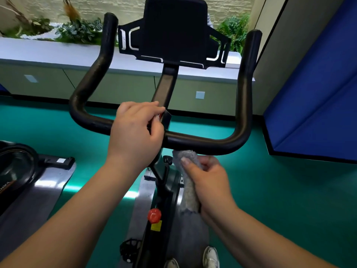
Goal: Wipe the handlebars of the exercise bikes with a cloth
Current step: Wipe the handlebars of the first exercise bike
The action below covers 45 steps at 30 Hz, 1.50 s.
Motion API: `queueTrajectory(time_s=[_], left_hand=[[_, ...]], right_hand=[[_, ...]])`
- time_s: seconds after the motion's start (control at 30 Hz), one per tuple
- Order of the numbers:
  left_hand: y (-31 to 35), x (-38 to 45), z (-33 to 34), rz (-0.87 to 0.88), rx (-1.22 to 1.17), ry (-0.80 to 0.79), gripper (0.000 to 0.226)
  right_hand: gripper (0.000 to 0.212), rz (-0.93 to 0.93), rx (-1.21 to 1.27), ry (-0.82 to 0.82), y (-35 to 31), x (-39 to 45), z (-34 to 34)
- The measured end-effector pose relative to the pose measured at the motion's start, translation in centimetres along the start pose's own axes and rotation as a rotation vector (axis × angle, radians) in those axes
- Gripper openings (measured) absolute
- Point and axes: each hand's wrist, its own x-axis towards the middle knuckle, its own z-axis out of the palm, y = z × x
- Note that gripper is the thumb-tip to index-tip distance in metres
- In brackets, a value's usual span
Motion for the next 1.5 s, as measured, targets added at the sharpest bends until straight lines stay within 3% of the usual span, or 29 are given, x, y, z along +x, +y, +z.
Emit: queueTrajectory(time_s=[0.2,0.77,0.9,1.1,1.5], left_hand=[[0.0,-0.1,-0.2,0.003,-0.005,0.001,0.031],[1.3,0.0,0.0,-0.069,0.040,-0.050,0.032],[2.0,0.3,0.4,-0.083,0.056,-0.041,0.030],[3.3,0.3,1.0,0.042,0.138,-0.133,0.028],[3.6,0.7,0.9,0.018,0.216,-0.171,0.029]], right_hand=[[0.024,0.038,0.030,-0.058,0.4,0.3,3.1],[0.018,-0.285,-0.042,0.097,-0.1,2.5,-7.4],[0.019,-0.236,-0.055,0.057,0.7,2.5,-6.6],[0.020,-0.274,-0.010,0.077,-0.4,3.5,-8.2],[0.028,-0.276,-0.016,0.024,-1.8,7.1,-9.9]])
